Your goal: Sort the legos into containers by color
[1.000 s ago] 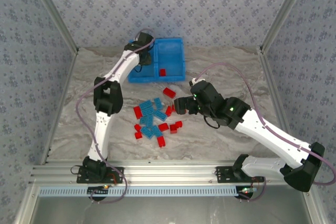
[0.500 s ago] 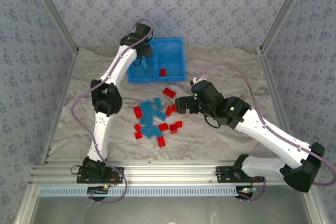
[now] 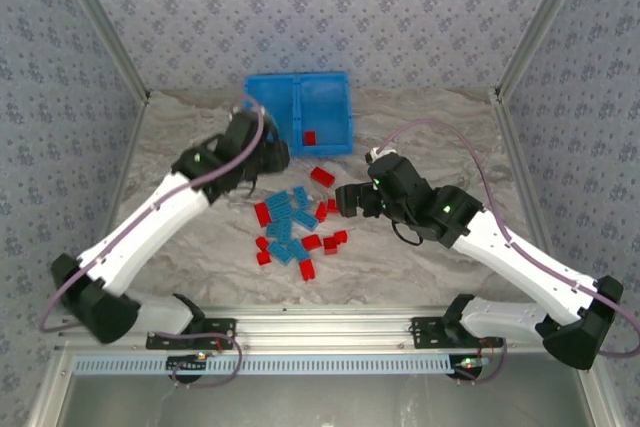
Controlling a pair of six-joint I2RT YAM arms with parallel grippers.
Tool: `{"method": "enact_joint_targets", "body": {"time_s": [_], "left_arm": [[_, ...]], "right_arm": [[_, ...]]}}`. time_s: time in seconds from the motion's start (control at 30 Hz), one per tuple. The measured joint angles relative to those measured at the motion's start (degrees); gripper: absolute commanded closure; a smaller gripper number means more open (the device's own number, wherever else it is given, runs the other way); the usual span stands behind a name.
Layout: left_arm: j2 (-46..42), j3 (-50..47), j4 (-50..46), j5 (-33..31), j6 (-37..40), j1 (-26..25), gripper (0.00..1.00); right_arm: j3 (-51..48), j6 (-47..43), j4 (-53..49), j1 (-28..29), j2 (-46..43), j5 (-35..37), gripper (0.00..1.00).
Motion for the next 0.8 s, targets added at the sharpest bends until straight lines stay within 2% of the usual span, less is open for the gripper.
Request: {"method": "enact_joint_targets", "body": {"time_s": [0.07,0.17,0.27,0.4,0.57,0.8], "left_arm": [[-2.6,-6.6,1.0,-0.8,-4.1,-4.9,0.55],[-1.5,-12.4,2.6,-1.4,-10.4,-10.7,0.53],[2.0,-14.3,5.6,-1.0,-17.1,-13.2,0.49],[8.0,-14.6,10.5,-0.6,-26.9,-13.5,0.44],[16.2,-12.9,10.5,-3.4,-39.1,-13.5,0.41],[21.7,-10.8,10.7,-5.4,-47.0,-12.5,0.44]], "right_arm": [[-0.2,0.0,0.0,-0.4,0.2,0.1,0.00],[-0.2,0.0,0.2,-0.7,1.2,0.1,0.00],[-0.2,0.0,0.5,-0.8,2.3,0.1,0.00],[-0.2,0.1,0.5,-0.8,2.6,0.0,0.00],[-1.9,1.4,0.6,-0.8,1.0,-0.2,0.00],[-4.2,2.6,0.3,-0.8,-2.8,-0.1,0.00]]}}
